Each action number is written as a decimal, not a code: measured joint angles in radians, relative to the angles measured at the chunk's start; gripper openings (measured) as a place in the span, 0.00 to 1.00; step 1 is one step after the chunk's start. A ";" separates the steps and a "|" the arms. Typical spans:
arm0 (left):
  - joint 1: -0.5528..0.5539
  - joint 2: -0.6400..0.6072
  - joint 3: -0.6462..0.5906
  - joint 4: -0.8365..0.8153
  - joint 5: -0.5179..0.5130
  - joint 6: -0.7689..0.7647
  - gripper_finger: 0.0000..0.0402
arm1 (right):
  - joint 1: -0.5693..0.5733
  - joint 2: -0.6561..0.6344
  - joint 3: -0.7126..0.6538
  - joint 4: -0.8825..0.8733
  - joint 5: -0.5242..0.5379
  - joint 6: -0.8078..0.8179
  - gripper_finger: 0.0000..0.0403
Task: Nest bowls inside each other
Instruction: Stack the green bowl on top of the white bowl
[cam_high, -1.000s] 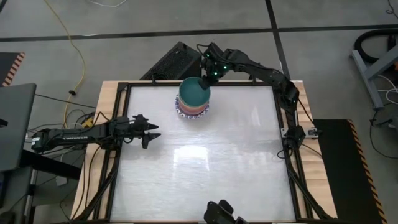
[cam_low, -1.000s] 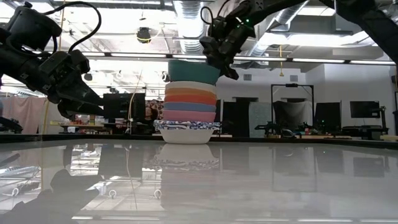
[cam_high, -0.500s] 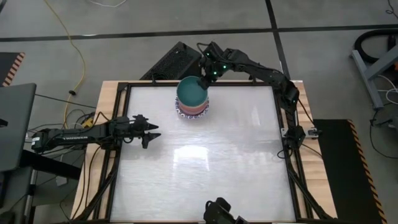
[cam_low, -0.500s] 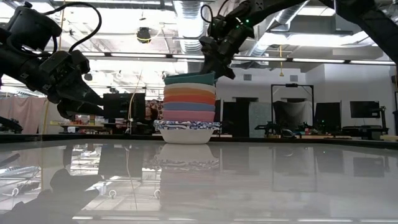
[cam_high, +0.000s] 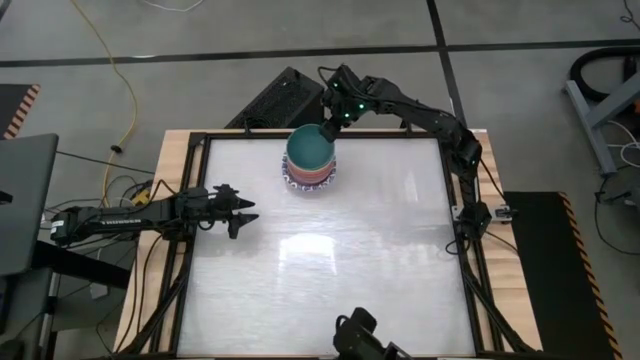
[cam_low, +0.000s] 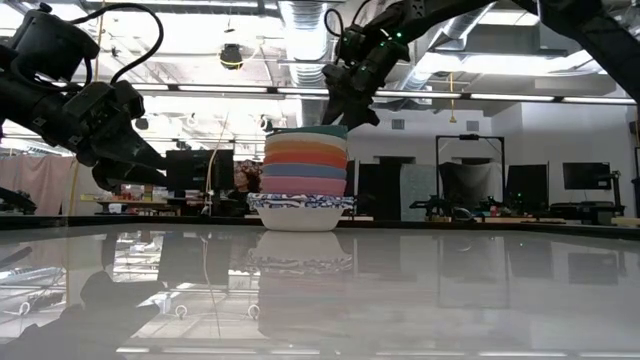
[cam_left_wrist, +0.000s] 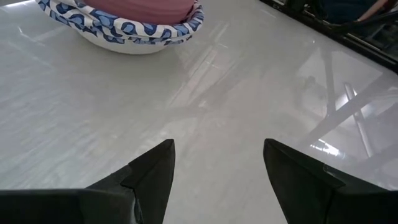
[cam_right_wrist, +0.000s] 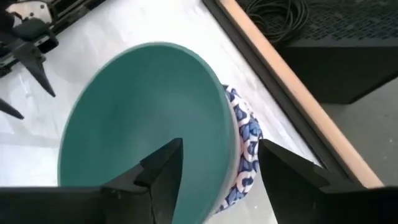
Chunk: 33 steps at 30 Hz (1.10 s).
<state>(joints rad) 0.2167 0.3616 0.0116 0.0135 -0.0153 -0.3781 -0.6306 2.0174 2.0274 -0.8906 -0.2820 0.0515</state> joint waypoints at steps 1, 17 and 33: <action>0.000 0.000 0.000 0.000 0.000 0.004 0.58 | -0.005 -0.001 0.000 0.007 0.004 0.000 0.57; 0.000 -0.002 0.024 0.305 0.257 0.043 0.58 | 0.016 -0.178 0.001 0.032 -0.130 -0.189 0.57; 0.000 -0.002 0.032 0.281 0.265 0.017 0.58 | -0.095 -0.130 -0.443 0.482 -0.322 -0.076 0.57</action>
<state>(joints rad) 0.2165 0.3592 0.0433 0.2947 0.2497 -0.3611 -0.7256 1.8870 1.5843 -0.4086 -0.6041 -0.0245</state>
